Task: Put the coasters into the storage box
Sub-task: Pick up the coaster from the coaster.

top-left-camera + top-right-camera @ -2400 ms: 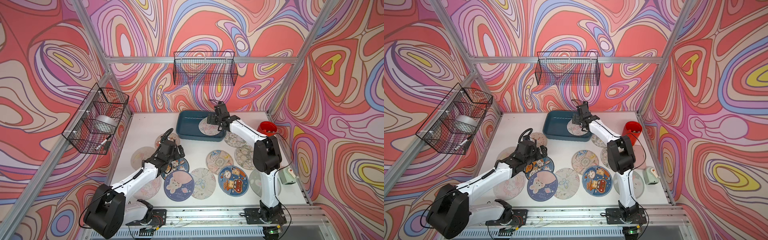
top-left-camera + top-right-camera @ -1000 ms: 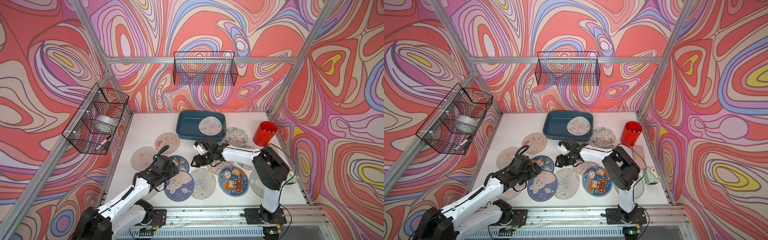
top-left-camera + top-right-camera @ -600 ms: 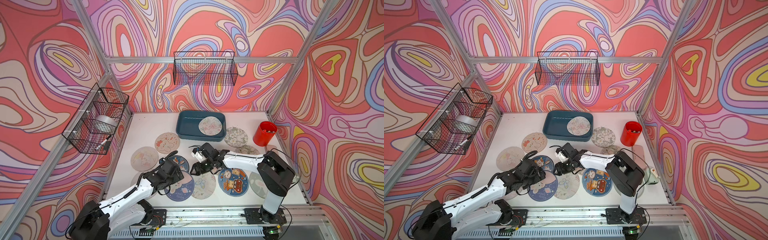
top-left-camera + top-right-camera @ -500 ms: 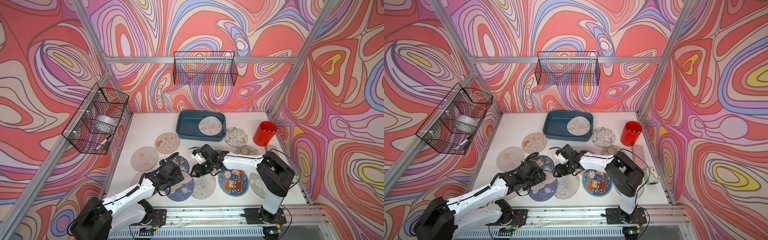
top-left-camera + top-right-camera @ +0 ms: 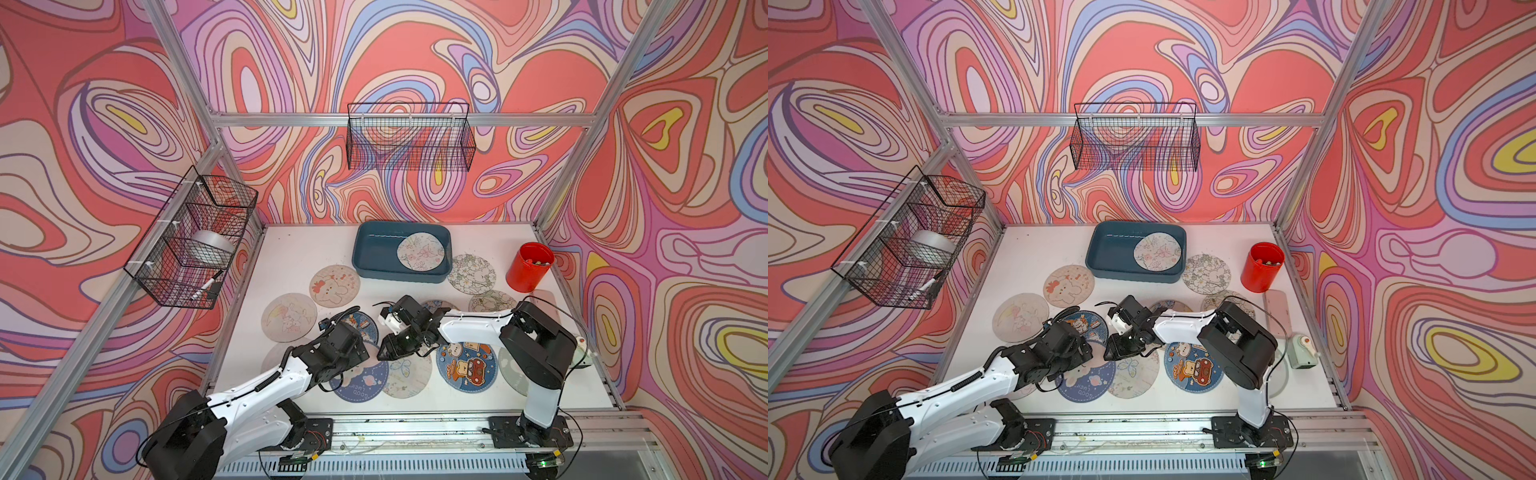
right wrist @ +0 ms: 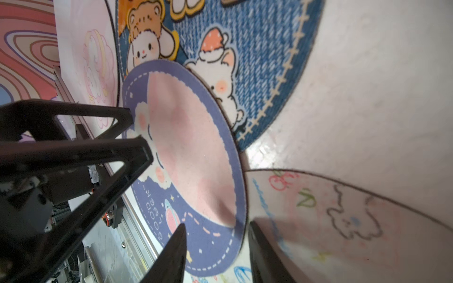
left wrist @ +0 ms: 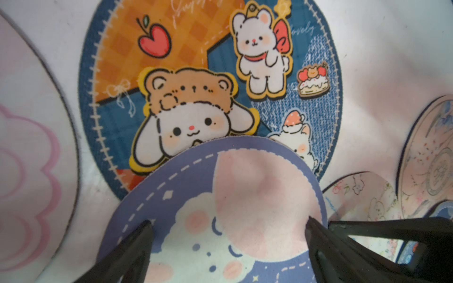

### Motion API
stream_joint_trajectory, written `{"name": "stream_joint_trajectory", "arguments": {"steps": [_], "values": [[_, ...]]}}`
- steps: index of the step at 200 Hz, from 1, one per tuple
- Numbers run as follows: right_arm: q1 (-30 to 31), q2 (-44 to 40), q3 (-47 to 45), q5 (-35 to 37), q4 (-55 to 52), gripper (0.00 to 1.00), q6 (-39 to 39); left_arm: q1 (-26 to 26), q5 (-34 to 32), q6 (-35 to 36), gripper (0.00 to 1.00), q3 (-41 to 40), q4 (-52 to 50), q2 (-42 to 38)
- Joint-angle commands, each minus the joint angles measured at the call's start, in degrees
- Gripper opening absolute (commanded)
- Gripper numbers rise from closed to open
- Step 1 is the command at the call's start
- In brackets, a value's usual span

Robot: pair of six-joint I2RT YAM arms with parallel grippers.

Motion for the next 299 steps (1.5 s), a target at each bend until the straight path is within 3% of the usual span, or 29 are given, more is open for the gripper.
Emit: {"name": "stream_joint_trajectory", "arguments": {"steps": [1,63,123,163,241,299], "values": [[0.85,2.02,-0.25,-1.55,1.97,0.41,1.37,-0.22,0.46,-1.91,0.98,-3.5,2.33,1.28],[1.19,4.36,1.66,-4.82,5.68,0.3,3.75,-0.3,0.55,-1.9,0.98,-3.86,3.16,1.34],[1.2,4.21,3.91,-4.92,6.31,0.0,3.62,-0.31,0.29,-1.64,0.98,-3.79,3.54,1.7],[1.19,2.81,6.28,-2.32,3.14,0.0,1.27,-0.31,-0.96,-0.06,0.98,-2.33,2.04,0.25],[-1.33,-4.63,15.23,18.33,-7.29,0.0,-3.86,-0.31,-9.02,11.29,0.99,5.55,3.32,-4.54],[-6.15,-7.65,21.45,26.76,-10.99,0.0,-7.04,-0.27,-6.36,19.13,1.0,8.17,12.7,-3.51]]}}
